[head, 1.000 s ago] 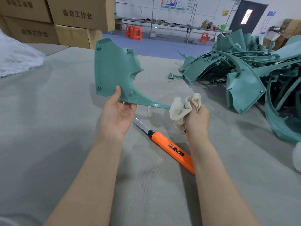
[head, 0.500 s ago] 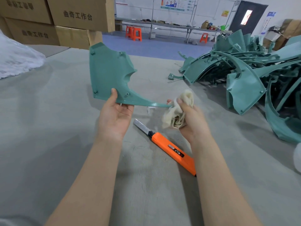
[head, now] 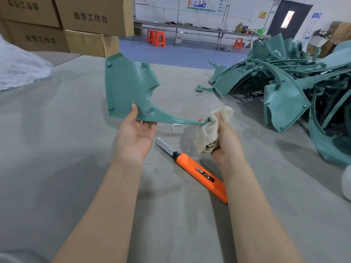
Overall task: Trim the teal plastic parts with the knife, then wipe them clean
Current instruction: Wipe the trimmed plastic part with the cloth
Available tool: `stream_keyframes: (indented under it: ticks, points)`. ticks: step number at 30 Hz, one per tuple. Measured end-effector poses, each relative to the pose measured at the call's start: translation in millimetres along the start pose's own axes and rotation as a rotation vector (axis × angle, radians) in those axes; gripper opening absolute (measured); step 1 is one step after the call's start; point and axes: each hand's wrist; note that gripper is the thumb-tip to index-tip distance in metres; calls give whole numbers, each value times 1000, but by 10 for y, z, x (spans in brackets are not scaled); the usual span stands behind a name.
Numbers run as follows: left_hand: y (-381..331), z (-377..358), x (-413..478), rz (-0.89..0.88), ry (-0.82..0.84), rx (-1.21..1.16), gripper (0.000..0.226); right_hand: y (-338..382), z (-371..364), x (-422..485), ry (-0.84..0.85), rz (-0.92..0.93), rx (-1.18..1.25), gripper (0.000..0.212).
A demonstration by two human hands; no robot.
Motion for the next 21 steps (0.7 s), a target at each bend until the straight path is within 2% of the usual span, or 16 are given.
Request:
stream_keyframes:
  ticks: [2,6,11,14,17,21]
  points:
    - [10,3,1,2,3,19,13,-33,6,-8,21,32,-106,19]
    - [42,-24,-15,18,41,61,15,-13,17,0,-169,73,-247,41]
    - [68,-59,-31,28,67,78,15,-7,69,56,-318,90,-184,42]
    - [3,-41,-9,0,67,21,15,28,195,65,-366,50,37,39]
    - [-58,-8,18,-31,52,-45,14,50,222,70,-284,-42,333,26]
    - [-26,4,13,-15,56,-25,15,62,57,-12,-102,-92,388,21]
Point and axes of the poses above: each hand's wrist, its own x-axis towards the middle knuckle, its own z-axis out of the back of the hand, y = z × x, and after that the axes turned 6 degrees about -x, right-handed
